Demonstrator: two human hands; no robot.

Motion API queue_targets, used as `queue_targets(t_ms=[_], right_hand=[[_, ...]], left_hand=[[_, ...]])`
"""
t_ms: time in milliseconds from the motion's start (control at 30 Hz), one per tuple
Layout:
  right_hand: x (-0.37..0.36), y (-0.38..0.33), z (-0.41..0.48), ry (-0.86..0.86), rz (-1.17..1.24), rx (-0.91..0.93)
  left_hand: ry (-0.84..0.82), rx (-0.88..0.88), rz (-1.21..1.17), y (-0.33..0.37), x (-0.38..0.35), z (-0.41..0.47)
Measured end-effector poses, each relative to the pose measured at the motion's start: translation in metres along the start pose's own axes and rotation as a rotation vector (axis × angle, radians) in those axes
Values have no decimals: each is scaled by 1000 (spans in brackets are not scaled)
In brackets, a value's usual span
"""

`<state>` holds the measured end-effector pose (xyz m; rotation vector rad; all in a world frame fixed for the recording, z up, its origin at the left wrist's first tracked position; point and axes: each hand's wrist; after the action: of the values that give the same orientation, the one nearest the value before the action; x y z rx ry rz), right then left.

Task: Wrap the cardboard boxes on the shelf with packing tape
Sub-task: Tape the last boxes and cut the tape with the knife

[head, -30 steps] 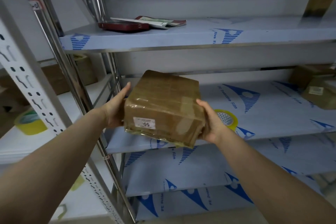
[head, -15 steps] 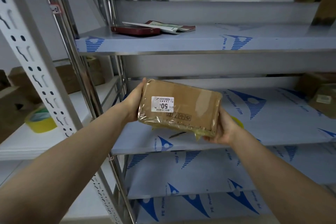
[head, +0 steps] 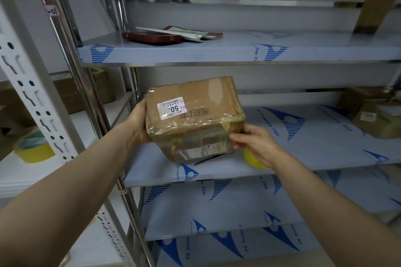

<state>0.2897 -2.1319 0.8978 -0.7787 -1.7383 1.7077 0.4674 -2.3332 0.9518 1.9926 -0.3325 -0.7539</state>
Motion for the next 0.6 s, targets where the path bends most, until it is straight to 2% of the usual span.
queue_targets(t_ms=[133, 200, 300, 433, 600], right_hand=[[-4, 0, -3, 82, -105, 139], [-4, 0, -5, 117, -142, 189], [-5, 1, -7, 201, -160, 198], [-4, 5, -6, 340, -192, 122], [-7, 12, -4, 418, -243, 68]], left_hand=[[118, -5, -39, 1, 7, 3], [123, -20, -7, -1, 10, 3], [28, -63, 57, -6, 15, 8], [-146, -50, 191, -11, 21, 2], [-172, -106, 531, -19, 24, -11]])
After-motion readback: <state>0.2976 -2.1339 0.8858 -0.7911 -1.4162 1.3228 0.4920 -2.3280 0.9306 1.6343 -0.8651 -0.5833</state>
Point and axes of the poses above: each hand's wrist, its own z-axis towards the middle knuckle, its own x-axis out of the back of the hand, y = z × x, and after that the axes turned 9 degrees about y, right-handed
